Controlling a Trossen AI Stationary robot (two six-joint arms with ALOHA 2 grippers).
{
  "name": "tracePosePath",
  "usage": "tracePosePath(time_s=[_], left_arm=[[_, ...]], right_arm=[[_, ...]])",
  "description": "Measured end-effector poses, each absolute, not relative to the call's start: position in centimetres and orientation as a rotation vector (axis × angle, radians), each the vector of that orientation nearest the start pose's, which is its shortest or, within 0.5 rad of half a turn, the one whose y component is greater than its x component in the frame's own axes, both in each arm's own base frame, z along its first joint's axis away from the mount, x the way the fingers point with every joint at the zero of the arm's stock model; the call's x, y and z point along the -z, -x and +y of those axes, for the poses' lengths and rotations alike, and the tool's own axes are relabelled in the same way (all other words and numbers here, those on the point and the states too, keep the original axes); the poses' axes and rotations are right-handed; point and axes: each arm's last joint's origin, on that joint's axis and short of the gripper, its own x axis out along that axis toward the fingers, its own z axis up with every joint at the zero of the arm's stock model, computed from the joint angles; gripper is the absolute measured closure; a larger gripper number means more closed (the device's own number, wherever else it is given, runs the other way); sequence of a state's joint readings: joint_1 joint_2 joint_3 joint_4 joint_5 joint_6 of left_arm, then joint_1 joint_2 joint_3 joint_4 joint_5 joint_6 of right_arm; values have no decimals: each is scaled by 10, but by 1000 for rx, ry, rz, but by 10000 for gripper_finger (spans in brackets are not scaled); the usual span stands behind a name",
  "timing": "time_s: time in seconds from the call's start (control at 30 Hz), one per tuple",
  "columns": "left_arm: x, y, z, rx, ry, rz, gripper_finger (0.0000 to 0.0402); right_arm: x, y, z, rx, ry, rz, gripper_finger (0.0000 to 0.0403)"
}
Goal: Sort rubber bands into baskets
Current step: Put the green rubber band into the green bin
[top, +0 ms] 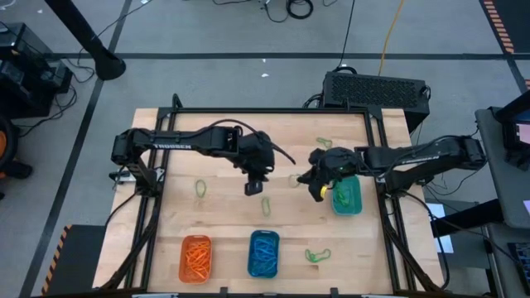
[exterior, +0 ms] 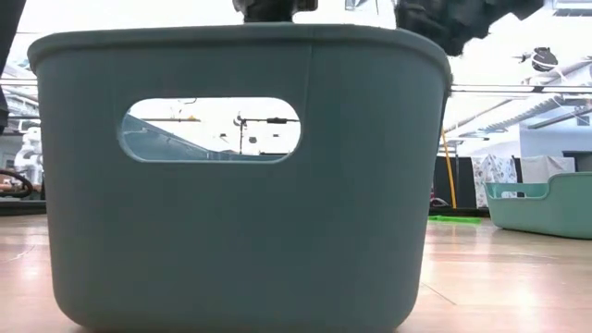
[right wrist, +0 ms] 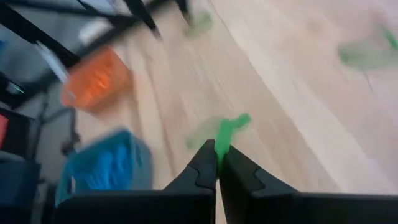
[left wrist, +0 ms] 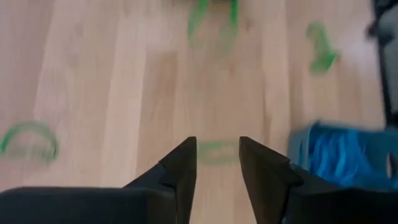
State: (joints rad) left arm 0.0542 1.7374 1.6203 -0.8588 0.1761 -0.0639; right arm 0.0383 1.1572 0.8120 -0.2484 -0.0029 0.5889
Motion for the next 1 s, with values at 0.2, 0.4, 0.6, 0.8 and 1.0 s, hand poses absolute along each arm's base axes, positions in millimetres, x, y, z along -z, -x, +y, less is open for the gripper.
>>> tracePosePath(time_s=[0.2,0.4,0.6,0.8,1.0], left_arm=[[-306,-352,19,-6,124,1165,270],[-319,-322,18,-139,79,1148,270],[-316,-280,19,-284,112,1009,269],[-293,-261,17,-319,238,836,269],[-285,-252,10,-290,270,833,269]], right_arm=[[-251,-208,10,240,-685,915,402],[-241,-179,17,342,-807,1218,403],[-235,-157,24,493,-799,1416,403],[-232,-160,17,623,-718,1359,403],[-225,-167,10,665,-683,1391,402]])
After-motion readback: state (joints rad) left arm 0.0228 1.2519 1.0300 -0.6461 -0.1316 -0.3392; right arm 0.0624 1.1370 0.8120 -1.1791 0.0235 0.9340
